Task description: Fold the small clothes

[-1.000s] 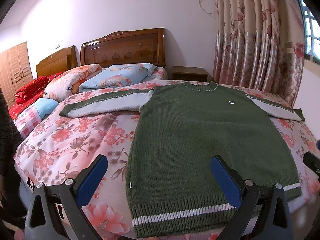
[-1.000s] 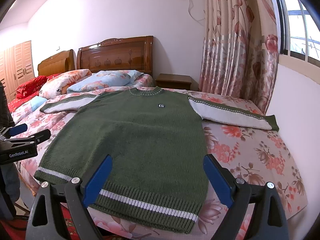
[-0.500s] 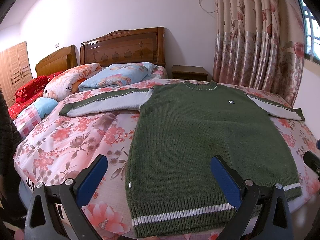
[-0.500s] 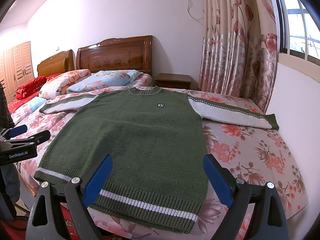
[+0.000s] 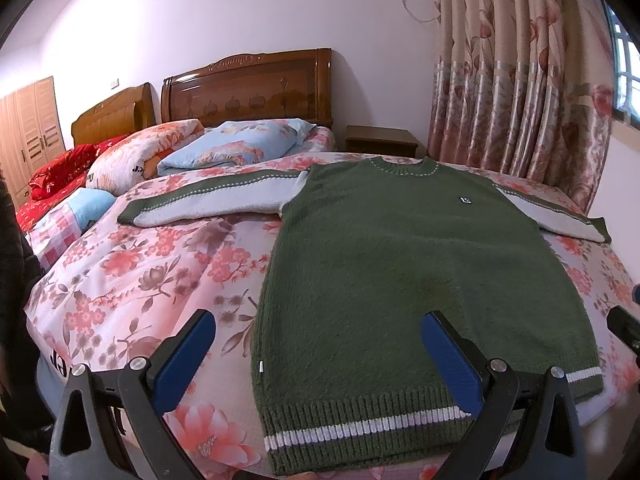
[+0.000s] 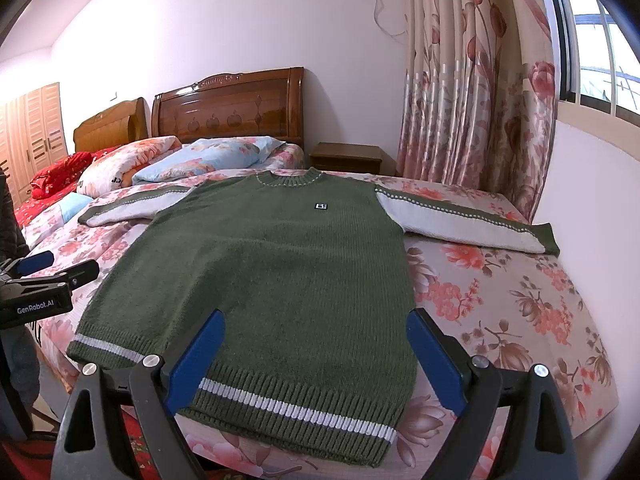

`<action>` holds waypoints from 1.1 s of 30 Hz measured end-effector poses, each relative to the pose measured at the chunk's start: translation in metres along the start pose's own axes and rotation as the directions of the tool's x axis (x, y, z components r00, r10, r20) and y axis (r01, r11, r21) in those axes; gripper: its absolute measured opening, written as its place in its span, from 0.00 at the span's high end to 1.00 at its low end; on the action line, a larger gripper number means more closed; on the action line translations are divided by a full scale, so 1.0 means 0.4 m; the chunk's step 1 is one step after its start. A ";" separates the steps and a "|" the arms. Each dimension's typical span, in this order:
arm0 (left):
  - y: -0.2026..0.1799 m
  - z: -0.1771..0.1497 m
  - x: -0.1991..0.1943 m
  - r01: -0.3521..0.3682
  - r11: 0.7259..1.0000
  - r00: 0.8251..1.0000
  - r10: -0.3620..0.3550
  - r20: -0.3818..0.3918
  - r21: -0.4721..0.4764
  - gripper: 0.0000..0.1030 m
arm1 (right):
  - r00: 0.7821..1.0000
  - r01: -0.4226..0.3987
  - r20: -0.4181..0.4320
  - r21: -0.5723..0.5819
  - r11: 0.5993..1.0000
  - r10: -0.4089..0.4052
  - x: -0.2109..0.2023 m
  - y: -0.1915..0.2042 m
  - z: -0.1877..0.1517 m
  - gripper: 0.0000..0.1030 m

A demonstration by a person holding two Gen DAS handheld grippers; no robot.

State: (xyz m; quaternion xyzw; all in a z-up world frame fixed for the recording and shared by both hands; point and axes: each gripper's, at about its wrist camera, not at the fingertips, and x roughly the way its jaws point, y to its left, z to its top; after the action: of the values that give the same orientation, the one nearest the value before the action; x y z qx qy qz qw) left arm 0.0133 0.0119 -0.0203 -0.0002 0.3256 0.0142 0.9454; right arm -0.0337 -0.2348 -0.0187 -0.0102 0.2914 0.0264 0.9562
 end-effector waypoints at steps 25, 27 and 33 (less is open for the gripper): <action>0.619 0.244 0.249 0.039 0.881 0.999 -0.032 0.023 -0.472 0.00 | 1.000 -0.017 -0.019 0.032 0.999 0.018 0.021 -0.035 0.022 0.09; 0.605 0.241 0.247 0.009 0.889 1.000 -0.004 0.011 -0.457 0.00 | 0.999 -0.024 -0.030 0.046 0.999 0.026 0.031 -0.046 0.032 0.09; 0.388 0.249 0.242 -0.044 0.971 0.998 0.054 0.033 -0.234 0.00 | 0.995 -0.001 -0.096 0.106 0.994 0.011 0.096 -0.095 0.059 0.09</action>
State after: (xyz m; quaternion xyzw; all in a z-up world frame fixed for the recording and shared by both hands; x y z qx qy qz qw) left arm 0.1467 0.1706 0.0001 -0.1031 0.3029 0.0757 0.9444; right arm 0.0135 -0.2700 -0.0203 0.0401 0.3383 0.0135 0.9401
